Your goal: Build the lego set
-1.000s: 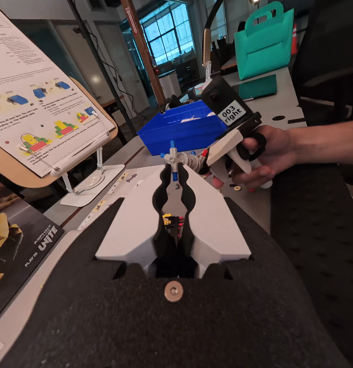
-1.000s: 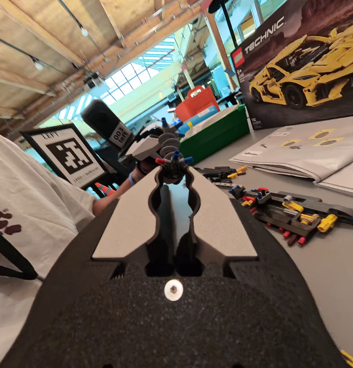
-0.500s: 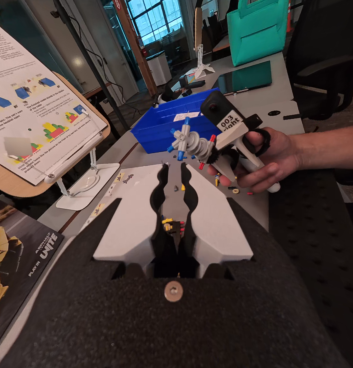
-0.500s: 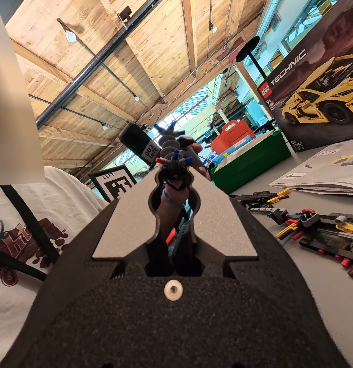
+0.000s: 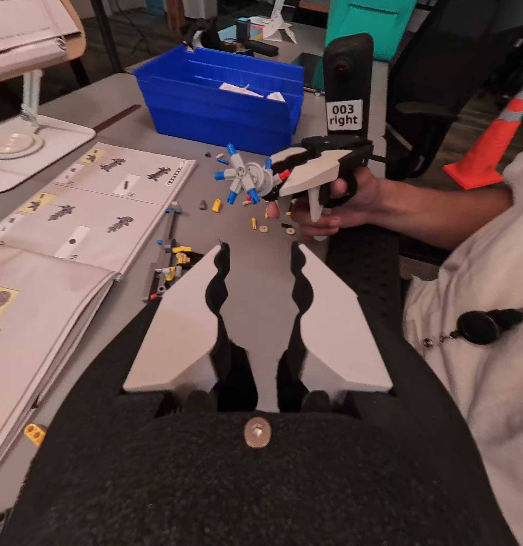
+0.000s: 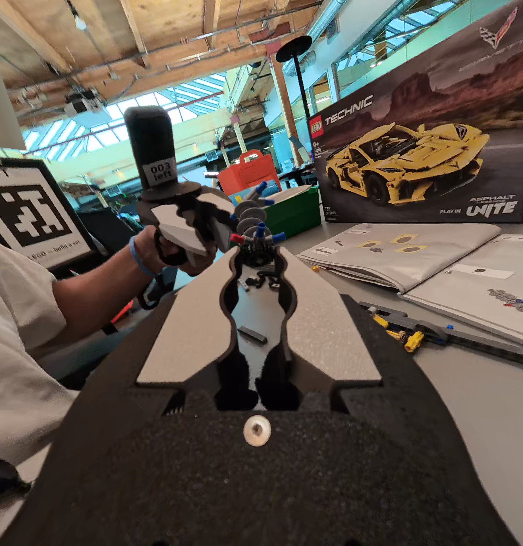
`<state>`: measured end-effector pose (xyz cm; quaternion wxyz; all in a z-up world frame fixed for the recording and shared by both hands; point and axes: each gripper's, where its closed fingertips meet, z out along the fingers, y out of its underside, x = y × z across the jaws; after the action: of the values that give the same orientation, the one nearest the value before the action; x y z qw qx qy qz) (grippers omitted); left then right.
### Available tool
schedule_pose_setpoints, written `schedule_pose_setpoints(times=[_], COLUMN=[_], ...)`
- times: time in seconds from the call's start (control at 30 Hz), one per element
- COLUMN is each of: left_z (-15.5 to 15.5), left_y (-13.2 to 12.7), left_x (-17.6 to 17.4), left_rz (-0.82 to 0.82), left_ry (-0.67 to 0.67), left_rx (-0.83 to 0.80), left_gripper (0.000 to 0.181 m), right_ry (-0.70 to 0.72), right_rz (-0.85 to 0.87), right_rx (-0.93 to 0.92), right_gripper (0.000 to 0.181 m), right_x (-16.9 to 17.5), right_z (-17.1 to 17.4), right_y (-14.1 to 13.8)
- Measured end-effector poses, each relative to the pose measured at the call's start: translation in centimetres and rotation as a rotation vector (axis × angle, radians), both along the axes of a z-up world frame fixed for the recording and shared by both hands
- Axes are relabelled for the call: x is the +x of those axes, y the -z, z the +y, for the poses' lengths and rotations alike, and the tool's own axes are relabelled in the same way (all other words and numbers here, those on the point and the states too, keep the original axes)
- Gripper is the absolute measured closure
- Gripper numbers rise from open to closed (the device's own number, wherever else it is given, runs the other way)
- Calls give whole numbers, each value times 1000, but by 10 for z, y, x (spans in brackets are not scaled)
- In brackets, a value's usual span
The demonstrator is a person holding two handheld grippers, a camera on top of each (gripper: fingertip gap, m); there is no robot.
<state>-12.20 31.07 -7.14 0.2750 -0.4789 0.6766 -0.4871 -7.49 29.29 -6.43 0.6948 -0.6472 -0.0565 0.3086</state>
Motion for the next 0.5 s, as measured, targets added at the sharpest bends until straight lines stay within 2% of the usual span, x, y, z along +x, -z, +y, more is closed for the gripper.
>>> schedule_pose_setpoints(times=[0.23,0.5], left_z=[-6,-7], left_y=[7,16], left_x=[-9,-17], left_rz=[71,68], left_ry=[64,102], left_rx=[-190,-224], left_gripper=[142,151], right_ry=[-90,-113], right_rz=[-166,-253], right_rx=[-47,-96], right_gripper=[161,161], right_x=[-29,-37], right_z=[-1,0], right_y=[19,35])
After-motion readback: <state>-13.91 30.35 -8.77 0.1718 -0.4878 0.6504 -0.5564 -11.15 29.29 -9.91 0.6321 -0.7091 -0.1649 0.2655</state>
